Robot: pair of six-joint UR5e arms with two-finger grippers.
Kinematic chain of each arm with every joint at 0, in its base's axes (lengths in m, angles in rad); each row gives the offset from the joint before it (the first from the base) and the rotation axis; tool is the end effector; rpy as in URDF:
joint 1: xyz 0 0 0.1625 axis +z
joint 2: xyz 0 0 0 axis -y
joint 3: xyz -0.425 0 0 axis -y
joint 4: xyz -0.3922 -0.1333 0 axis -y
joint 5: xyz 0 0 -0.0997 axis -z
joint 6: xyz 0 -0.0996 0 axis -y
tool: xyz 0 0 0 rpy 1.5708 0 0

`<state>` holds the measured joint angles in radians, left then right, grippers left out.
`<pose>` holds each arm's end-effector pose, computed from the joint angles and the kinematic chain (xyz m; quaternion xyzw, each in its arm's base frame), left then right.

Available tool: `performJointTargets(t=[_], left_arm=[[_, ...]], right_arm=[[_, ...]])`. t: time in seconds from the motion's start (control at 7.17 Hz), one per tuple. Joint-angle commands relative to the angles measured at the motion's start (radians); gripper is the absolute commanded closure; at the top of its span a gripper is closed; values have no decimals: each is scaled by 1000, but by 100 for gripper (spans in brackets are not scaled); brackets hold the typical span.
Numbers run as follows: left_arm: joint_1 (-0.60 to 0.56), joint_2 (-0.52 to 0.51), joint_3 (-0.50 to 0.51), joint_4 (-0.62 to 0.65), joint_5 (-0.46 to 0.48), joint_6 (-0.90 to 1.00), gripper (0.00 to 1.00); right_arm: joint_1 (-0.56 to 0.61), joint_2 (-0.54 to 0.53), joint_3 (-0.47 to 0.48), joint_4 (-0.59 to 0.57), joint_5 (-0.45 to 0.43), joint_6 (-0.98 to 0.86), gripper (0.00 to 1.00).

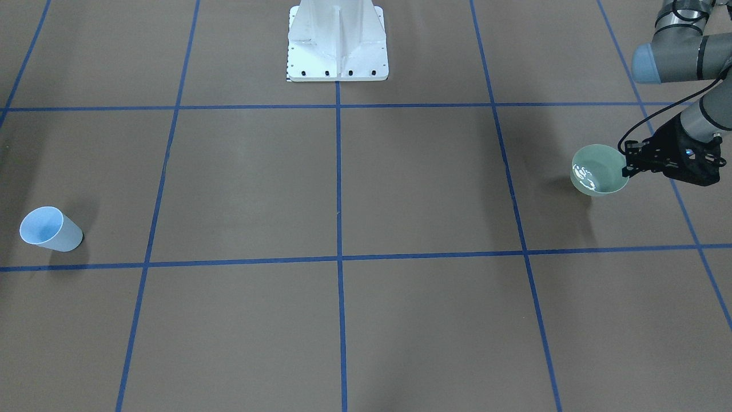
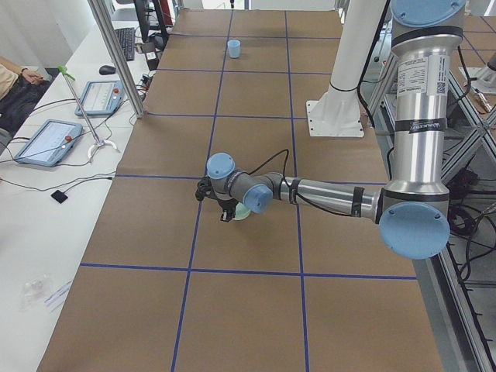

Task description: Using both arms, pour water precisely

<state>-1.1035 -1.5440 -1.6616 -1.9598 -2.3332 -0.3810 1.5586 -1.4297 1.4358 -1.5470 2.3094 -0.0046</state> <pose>0.1682 -0.4765 0.5834 0.0408 0.4162 0.1225 0.9001 0.0595 -0.5546 0.6515 0.0126 -0.3610 -0.0132 0.9324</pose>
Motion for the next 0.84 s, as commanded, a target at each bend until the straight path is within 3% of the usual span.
performJointTargets(t=[0.0, 0.14, 0.28, 0.42, 0.7], left_arm=[[1, -25, 41, -19, 0, 1, 100], [2, -31, 68, -51, 0, -1, 100], [1, -43, 71, -56, 0, -2, 80], [1, -45, 77, -57, 0, 1, 42], [-3, -45, 71, -59, 0, -2, 16]], right_arm=[[0, 0, 0, 2, -1, 0, 0], [0, 0, 0, 2, -2, 0, 0], [0, 1, 0, 2, -4, 0, 0], [0, 2, 0, 2, -4, 0, 0], [0, 0, 0, 4, -4, 0, 0]])
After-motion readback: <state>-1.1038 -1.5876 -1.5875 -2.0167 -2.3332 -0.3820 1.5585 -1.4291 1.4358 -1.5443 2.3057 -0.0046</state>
